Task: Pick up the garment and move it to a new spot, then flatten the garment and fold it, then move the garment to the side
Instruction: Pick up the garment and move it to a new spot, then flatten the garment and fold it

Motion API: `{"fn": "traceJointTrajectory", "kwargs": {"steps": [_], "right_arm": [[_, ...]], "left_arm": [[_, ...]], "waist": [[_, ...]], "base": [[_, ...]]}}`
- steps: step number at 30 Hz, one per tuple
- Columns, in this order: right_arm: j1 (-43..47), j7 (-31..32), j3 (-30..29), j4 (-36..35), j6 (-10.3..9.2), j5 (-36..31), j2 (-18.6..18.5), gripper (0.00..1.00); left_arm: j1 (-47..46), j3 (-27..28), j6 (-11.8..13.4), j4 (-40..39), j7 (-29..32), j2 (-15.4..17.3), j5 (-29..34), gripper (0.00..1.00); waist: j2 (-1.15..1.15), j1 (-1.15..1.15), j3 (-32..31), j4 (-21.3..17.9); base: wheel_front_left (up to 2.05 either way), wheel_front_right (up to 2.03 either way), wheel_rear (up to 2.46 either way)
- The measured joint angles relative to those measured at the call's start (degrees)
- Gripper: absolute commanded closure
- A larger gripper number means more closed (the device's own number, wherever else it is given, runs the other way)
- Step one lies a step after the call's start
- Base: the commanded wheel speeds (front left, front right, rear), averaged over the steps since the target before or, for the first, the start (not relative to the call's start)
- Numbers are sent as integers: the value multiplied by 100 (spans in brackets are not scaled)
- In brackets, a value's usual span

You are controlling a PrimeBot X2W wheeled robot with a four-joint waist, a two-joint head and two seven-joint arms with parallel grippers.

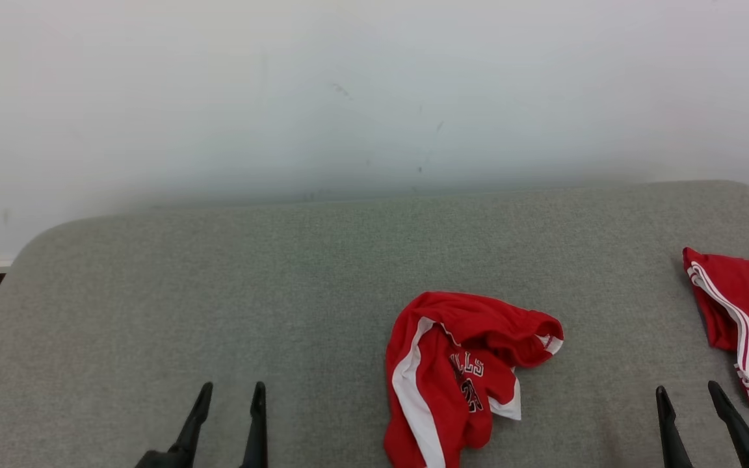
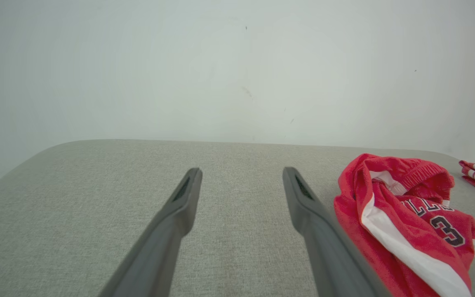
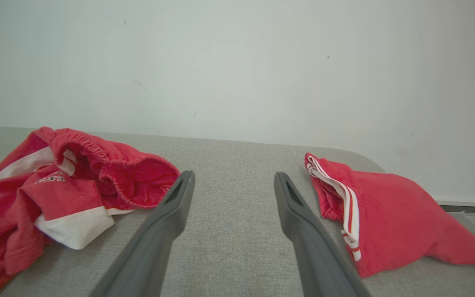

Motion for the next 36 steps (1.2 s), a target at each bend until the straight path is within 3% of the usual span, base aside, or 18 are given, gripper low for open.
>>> {"fn": "traceJointTrajectory", "kwargs": {"steps": [9,17,30,36], "right_arm": [[218,1,45,189,0,-25,105,0],[252,0,78,260,0,-42,136,0],[234,0,142,296,0,-42,135,0],[121,1,179,280,0,-36,133,0]], "left_arm": [[572,398,-299,-153,0,-164,274,0],[623,546,-420,-186,0,-261,325,0],[637,617,-474,-170,0,-286,348,0],[280,361,-480,-270,0,-287,302,0]], "waist": [[0,0,-167,155],[0,0,-204,200],[0,0,-145,118],[0,0,-80,-62]], "base": [[0,0,0],[0,0,0],[0,0,0],[0,0,0]]}}
